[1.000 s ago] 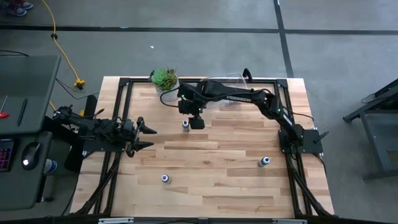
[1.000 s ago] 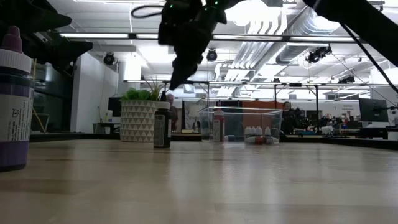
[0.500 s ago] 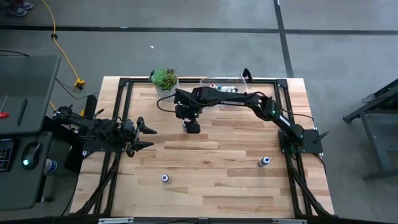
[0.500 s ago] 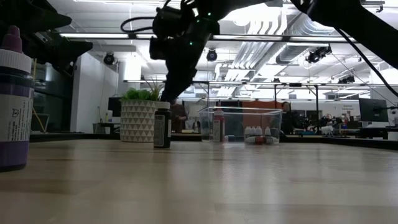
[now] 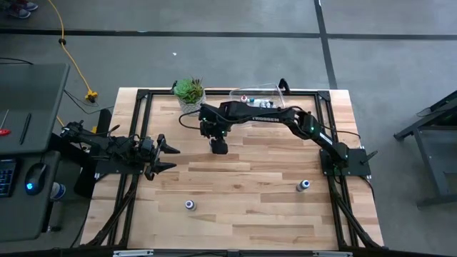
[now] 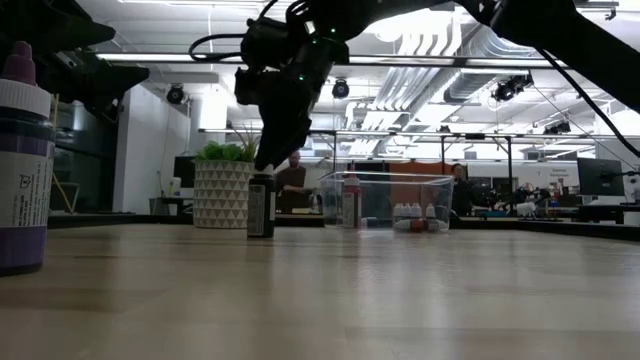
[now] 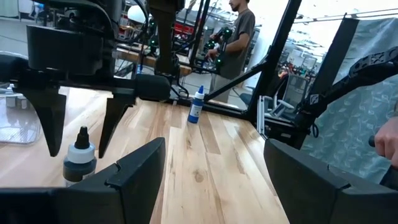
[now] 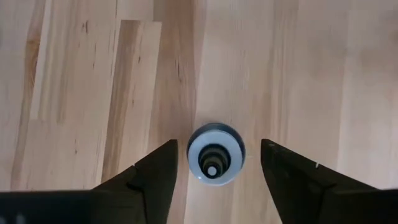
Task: Pick & Place food coloring
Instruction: Put the large black food coloring bottle into the bin
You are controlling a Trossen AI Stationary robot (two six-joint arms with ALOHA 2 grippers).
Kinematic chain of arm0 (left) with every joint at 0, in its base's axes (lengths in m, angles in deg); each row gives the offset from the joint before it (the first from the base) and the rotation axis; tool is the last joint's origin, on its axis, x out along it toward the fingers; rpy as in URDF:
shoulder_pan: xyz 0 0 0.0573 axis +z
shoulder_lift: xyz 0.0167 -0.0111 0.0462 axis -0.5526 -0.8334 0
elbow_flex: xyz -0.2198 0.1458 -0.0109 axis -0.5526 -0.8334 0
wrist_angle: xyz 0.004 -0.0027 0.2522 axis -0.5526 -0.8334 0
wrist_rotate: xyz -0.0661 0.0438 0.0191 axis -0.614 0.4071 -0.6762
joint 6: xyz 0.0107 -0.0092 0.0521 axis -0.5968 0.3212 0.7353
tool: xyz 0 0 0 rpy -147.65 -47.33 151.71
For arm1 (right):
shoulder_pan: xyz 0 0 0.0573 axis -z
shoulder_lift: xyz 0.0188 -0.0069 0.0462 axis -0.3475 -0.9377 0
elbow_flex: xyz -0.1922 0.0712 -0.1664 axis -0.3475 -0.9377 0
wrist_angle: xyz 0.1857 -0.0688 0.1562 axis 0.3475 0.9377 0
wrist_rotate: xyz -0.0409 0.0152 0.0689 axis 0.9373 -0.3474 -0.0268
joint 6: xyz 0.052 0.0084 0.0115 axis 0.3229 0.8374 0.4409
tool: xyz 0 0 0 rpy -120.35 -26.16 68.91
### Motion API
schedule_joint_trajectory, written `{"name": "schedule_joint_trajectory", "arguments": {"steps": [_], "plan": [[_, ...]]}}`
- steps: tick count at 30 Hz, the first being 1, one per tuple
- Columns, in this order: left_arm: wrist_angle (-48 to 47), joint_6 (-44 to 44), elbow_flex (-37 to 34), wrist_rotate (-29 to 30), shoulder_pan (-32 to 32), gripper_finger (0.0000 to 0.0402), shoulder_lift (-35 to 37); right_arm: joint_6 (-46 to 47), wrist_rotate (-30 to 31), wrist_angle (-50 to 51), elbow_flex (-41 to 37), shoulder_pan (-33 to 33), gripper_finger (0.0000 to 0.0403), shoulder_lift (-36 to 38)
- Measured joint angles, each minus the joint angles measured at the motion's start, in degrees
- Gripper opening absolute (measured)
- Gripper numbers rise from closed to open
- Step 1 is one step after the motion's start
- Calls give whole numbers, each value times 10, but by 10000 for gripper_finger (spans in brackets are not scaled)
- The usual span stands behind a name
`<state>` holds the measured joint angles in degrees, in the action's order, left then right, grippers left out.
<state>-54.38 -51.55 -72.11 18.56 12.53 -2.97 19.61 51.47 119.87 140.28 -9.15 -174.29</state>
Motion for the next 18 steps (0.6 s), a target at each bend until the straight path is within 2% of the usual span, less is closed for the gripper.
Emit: {"name": "schedule_joint_trajectory", "arguments": {"steps": [15,18], "plan": [[0,0,0,0,0,271,0,-3,29,0,0,-4,109,1],[0,0,0,0,0,271,0,-4,28,3,0,-4,108,1]]}}
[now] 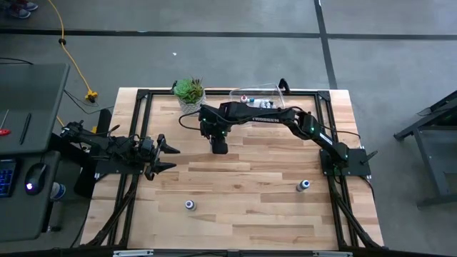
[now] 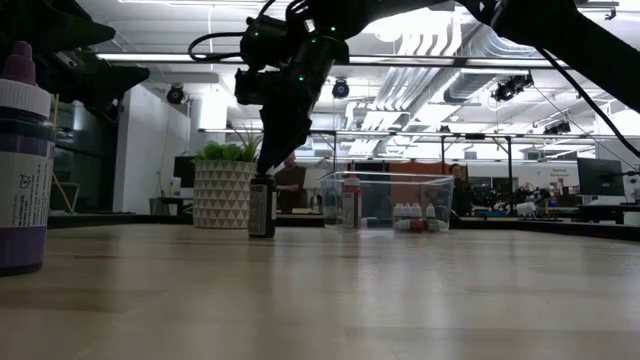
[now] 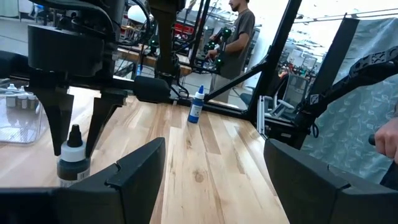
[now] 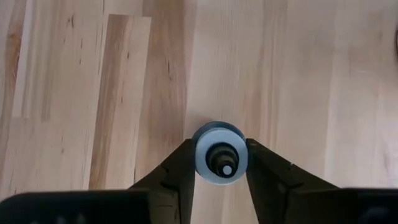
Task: Pick & Place food coloring
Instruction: Put the large black food coloring bottle into the bin
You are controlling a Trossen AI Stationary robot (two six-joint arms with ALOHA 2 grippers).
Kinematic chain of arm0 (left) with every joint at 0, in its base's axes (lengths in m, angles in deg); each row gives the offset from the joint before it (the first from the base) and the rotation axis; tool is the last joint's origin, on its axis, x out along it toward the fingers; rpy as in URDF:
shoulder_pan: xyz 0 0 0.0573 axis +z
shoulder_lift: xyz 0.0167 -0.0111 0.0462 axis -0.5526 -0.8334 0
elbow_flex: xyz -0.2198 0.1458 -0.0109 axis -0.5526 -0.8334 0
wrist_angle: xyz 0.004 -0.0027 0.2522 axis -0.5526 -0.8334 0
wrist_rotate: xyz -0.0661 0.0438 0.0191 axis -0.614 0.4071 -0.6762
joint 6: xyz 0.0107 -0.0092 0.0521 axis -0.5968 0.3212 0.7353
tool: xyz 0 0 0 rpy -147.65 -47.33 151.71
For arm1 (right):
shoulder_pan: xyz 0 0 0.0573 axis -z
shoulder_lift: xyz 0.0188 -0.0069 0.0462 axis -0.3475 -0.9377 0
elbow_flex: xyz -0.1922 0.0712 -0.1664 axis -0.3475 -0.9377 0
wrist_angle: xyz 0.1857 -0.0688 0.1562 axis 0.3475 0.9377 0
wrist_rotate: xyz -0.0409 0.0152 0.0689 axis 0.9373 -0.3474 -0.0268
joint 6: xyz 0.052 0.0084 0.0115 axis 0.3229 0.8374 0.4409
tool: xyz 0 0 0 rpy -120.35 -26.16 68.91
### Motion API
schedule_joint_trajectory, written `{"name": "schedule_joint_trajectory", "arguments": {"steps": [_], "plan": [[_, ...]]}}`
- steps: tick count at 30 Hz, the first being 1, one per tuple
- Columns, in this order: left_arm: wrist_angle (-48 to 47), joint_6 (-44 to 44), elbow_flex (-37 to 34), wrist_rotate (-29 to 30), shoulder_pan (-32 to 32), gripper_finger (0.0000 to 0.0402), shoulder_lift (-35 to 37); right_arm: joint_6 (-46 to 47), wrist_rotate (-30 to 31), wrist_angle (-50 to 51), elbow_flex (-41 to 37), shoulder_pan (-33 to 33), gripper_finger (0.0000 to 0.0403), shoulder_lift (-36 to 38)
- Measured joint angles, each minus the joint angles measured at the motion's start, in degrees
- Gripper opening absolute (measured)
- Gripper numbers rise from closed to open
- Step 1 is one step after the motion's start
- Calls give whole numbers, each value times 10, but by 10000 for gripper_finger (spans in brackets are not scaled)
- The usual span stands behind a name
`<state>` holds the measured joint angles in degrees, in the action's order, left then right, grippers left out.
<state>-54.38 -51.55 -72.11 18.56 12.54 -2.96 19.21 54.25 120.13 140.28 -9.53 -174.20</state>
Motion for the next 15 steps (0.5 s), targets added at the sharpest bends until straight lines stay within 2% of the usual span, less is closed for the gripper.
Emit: {"name": "schedule_joint_trajectory", "arguments": {"steps": [8,15], "plan": [[0,0,0,0,0,271,0,-2,-1,6,6,-4,108,4],[0,0,0,0,0,271,0,-13,0,31,66,-6,108,6]]}}
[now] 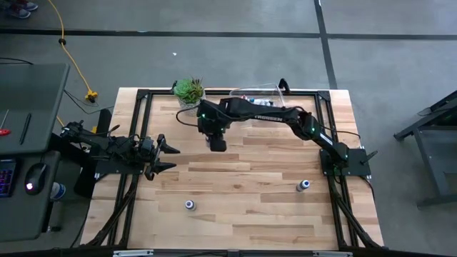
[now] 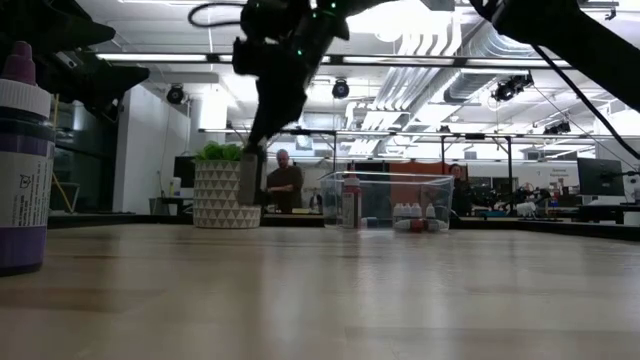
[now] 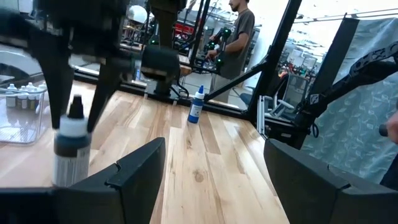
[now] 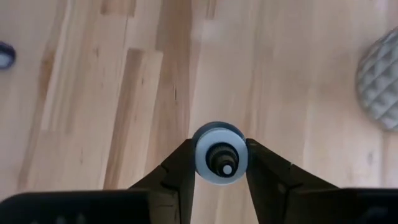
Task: Pick & Place food coloring
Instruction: Put the large black food coloring bottle into the bin
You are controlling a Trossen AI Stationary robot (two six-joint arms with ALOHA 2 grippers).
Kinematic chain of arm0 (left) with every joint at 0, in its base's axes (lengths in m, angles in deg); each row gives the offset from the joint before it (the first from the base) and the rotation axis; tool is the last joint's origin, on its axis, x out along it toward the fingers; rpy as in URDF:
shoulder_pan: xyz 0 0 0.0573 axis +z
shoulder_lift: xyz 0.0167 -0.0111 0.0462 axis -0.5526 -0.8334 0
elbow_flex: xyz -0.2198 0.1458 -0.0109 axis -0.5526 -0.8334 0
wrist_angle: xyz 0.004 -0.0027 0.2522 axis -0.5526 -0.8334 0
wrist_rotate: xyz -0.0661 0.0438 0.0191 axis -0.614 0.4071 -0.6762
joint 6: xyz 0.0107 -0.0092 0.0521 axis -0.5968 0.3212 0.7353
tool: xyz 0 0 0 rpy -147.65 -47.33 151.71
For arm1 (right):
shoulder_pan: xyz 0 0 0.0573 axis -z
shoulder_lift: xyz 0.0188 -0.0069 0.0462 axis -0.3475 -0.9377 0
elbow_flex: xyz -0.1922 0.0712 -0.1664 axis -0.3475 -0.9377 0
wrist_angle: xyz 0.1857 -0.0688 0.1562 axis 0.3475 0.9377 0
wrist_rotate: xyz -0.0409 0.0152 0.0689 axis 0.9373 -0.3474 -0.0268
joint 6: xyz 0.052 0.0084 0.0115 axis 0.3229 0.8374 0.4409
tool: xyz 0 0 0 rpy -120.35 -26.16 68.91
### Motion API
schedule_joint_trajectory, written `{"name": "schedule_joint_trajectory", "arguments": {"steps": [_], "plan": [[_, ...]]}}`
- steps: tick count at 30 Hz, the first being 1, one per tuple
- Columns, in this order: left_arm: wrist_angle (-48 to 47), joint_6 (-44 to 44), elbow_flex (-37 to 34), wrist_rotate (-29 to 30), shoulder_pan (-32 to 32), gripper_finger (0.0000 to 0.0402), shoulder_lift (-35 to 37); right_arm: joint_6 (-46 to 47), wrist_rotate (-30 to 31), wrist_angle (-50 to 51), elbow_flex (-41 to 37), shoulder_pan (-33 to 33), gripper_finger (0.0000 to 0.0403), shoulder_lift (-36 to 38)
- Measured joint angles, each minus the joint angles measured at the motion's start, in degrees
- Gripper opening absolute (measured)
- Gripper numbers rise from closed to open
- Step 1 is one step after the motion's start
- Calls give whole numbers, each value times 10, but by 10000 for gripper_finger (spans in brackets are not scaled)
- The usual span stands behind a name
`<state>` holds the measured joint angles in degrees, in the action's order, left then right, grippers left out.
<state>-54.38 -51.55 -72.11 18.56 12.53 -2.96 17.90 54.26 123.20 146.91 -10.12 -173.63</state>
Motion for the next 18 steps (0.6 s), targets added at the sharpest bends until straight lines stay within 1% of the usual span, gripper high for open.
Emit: {"name": "schedule_joint_trajectory", "arguments": {"steps": [3,5,10,18], "plan": [[0,0,0,0,0,271,0,-4,0,6,28,-1,108,3],[0,0,0,0,0,271,0,-8,-1,-9,15,-2,108,22],[0,0,0,0,0,271,0,-13,4,-22,15,-3,108,56],[0,0,0,0,0,271,0,-20,78,-58,15,-3,108,100]]}}
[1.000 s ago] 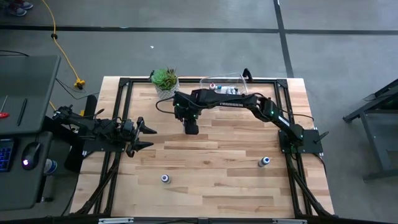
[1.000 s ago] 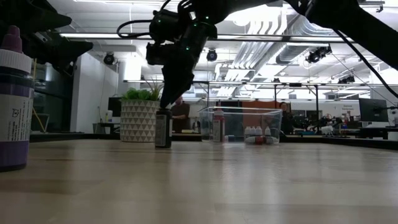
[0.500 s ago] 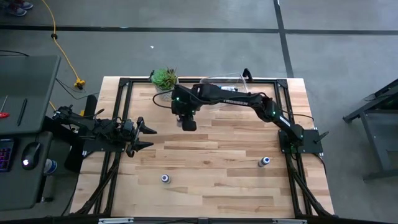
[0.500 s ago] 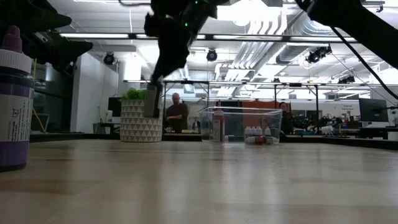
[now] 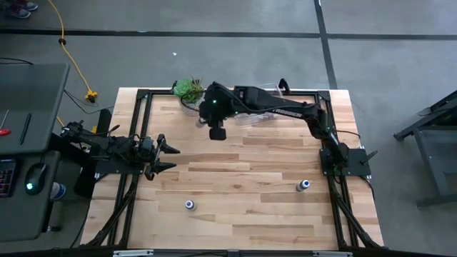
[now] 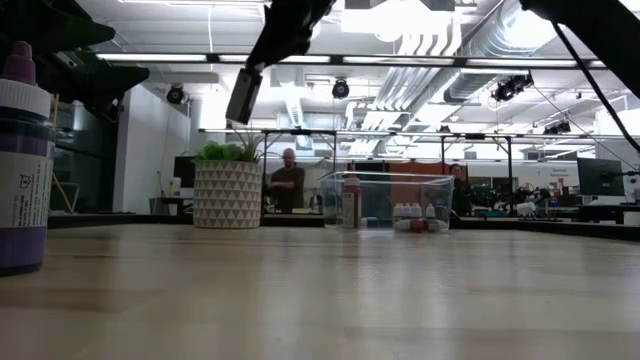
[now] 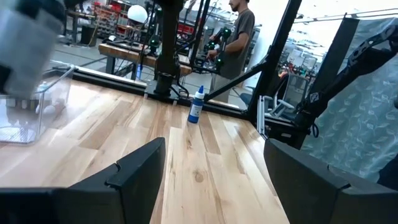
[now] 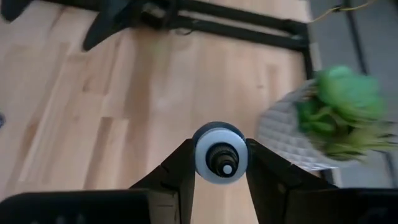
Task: Pick & Place food coloring
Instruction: Put the large black food coloring bottle into the bin
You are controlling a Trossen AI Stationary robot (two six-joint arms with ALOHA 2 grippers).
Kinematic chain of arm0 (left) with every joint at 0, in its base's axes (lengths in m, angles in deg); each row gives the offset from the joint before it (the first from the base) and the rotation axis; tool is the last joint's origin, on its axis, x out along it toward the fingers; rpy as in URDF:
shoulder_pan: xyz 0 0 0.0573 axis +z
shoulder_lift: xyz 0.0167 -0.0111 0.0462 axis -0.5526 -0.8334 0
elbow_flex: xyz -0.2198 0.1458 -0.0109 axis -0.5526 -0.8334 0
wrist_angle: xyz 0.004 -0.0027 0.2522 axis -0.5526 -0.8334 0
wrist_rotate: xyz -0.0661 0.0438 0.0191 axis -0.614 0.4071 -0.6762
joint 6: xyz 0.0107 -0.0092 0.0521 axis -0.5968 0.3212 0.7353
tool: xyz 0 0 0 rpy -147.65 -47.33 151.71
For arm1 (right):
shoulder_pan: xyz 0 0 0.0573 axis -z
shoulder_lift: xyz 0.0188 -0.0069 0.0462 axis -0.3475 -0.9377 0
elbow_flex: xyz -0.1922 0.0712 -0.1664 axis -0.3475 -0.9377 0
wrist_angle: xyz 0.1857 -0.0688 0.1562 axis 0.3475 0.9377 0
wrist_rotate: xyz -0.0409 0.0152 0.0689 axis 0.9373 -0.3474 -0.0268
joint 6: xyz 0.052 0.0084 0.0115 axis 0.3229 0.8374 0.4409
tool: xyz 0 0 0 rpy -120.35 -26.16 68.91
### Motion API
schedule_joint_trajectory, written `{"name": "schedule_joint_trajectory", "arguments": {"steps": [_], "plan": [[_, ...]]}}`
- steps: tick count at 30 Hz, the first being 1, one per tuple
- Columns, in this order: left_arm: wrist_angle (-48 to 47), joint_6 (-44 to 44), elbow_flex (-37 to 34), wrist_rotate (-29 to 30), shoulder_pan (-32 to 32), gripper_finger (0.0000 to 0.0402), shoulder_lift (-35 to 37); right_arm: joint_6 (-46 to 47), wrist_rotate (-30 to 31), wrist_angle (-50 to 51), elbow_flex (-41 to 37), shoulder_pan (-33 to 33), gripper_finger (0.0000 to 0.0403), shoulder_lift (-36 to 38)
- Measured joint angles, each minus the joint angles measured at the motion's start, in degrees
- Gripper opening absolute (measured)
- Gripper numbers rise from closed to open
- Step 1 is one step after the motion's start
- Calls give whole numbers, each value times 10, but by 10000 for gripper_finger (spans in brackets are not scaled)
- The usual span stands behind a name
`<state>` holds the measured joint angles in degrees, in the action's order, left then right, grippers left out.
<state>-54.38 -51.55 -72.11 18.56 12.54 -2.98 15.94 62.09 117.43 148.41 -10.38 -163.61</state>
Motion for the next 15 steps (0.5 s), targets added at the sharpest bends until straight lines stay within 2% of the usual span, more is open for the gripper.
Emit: {"name": "schedule_joint_trajectory", "arguments": {"steps": [8,15], "plan": [[0,0,0,0,0,271,0,55,116,-5,0,1,108,31],[0,0,0,0,0,271,0,183,321,20,0,16,108,45]]}}
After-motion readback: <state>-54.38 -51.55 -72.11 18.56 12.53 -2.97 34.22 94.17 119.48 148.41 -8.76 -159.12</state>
